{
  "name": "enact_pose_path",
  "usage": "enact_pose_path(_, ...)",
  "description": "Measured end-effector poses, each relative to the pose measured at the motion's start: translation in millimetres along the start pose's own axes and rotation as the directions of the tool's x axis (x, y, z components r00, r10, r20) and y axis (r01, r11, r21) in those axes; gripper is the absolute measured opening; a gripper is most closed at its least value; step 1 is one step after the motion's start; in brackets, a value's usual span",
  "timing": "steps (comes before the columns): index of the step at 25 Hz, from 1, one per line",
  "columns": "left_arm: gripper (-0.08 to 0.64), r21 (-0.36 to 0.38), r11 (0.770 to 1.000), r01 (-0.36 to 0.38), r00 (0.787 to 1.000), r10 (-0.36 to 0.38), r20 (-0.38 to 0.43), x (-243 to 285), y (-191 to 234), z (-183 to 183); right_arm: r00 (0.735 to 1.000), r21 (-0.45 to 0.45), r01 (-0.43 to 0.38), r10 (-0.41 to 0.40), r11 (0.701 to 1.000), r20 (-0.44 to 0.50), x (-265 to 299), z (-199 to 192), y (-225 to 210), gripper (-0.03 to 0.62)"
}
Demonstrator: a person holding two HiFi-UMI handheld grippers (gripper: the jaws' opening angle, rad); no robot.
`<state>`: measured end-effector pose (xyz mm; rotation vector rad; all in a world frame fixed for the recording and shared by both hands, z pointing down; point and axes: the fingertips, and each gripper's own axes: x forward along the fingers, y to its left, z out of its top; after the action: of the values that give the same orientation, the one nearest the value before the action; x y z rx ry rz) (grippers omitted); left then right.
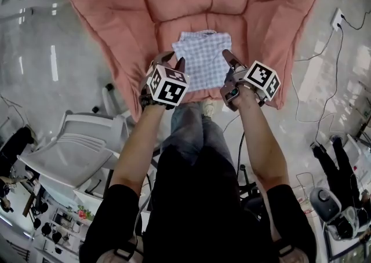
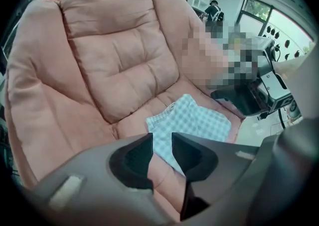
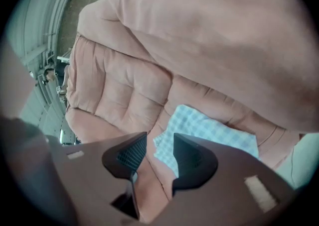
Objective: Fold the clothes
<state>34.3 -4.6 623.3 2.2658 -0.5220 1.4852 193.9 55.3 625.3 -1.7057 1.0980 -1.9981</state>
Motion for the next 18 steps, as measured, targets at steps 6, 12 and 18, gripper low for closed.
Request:
enact_pose_path(6, 0.108, -0.006, 0.999, -0.041, 0.993, 0.042, 0.112, -58.2, -23.8, 26.4, 0.998, -0.314, 0.005, 0.015, 0.949, 0.061, -67.9, 11.3, 37.8, 0.069)
enact_pose_path(12, 0.036, -0.027, 0.995, -0.099, 0.944, 0.103, 0.312, -161.2, -59.9, 62.6, 0.982, -0.560, -0.043, 0.139, 0.827, 0.130, -172.4, 13.4, 109.1, 0.041)
enact_pose_path(18, 0.009, -0.061, 0.988, -0.139, 0.847, 0.151, 0.510, -266.8, -100.4, 75.8, 0.934, -0.711, -0.080, 0.302, 0.698, 0.192, -279.1, -2.8, 161.4, 0.005)
